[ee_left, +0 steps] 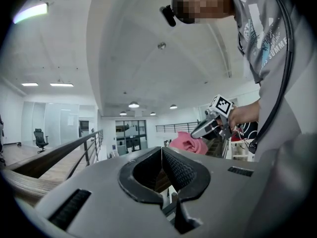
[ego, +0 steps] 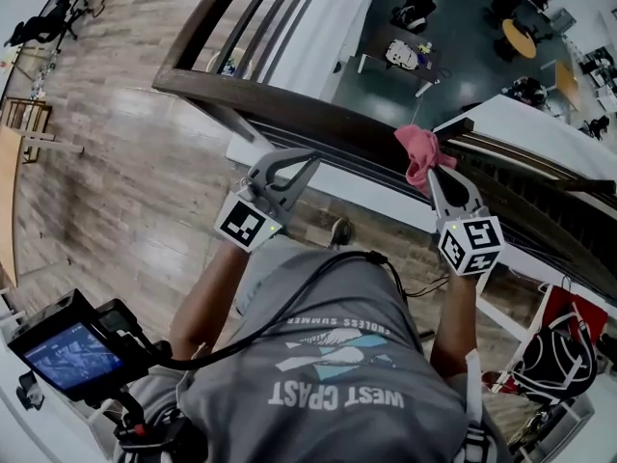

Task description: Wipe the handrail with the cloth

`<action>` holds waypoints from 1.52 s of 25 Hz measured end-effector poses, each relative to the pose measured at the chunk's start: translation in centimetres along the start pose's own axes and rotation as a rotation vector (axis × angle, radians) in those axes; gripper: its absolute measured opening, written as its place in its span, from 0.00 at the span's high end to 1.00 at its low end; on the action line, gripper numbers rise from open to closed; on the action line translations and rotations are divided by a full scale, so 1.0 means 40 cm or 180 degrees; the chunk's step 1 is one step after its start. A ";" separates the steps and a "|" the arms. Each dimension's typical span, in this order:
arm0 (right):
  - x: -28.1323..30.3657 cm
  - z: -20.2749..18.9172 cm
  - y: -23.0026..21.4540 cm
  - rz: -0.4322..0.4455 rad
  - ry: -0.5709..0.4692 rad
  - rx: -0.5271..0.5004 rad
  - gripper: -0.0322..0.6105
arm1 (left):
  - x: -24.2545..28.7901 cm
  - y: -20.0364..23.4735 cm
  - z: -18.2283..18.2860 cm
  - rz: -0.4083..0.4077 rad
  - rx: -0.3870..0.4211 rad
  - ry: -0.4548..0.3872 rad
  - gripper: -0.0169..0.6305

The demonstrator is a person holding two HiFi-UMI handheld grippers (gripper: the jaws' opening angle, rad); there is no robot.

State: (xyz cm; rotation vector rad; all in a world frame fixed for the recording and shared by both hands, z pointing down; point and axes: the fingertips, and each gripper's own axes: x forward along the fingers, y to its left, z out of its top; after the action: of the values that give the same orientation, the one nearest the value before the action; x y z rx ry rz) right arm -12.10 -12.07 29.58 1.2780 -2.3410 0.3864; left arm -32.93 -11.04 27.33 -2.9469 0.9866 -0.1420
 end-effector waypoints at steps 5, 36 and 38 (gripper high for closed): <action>0.050 -0.085 -0.028 -0.0145 0.0280 -0.0208 0.91 | 0.005 -0.005 -0.007 -0.0025 0.0022 0.0025 0.96; -0.016 -0.072 -0.048 0.0350 -0.0249 -0.0087 0.78 | 0.035 -0.052 -0.045 -0.0039 -0.0013 0.0099 0.96; -0.025 -0.068 -0.053 0.0384 -0.0314 0.0000 0.78 | 0.037 -0.055 -0.049 -0.0039 -0.0025 0.0104 0.96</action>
State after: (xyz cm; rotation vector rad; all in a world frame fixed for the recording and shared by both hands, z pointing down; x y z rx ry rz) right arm -9.18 -11.27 31.47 1.1840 -2.5089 0.3691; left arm -30.61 -10.18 29.50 -2.9674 0.9754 -0.1876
